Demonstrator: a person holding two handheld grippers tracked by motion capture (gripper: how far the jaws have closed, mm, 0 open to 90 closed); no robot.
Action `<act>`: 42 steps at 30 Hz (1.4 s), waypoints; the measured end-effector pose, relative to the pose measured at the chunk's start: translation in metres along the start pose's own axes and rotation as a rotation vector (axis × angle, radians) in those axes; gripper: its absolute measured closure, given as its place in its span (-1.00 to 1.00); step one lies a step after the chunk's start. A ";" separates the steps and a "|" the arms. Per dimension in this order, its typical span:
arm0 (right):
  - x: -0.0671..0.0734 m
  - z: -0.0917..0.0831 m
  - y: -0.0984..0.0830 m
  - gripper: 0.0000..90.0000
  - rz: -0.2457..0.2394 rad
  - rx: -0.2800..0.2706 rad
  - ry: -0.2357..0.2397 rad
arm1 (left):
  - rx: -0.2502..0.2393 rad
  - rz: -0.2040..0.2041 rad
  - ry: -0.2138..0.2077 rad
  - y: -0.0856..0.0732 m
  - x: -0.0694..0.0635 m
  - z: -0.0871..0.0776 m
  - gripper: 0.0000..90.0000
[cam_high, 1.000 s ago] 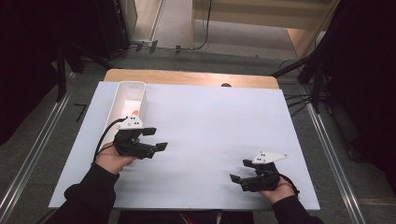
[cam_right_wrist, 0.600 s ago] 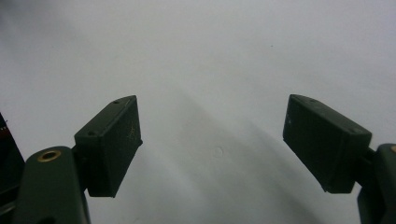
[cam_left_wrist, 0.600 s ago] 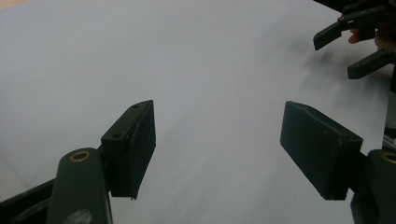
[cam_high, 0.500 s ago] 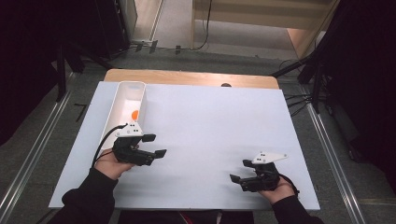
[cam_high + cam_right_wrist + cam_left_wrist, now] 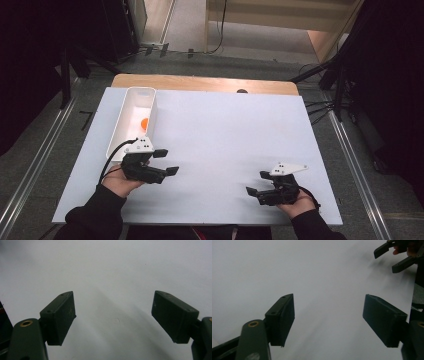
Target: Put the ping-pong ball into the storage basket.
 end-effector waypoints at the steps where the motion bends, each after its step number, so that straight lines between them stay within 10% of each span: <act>1: 0.000 0.000 0.000 -0.60 -0.001 0.000 -0.001 | 0.005 0.007 -0.002 -0.001 0.000 0.001 -0.48; 42: 0.001 0.001 0.000 -0.60 0.002 0.007 0.001 | 0.091 0.117 -0.020 -0.042 -0.008 0.009 -0.48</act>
Point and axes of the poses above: each handheld gripper's, and its own axes: z roughly forward along the jaws, y roughly out of its top, x roughly to its left, the point moved 4 cm from there along z, roughly forward along the jaws, and after that the axes turned 14 degrees about x, right-handed, at the moved point
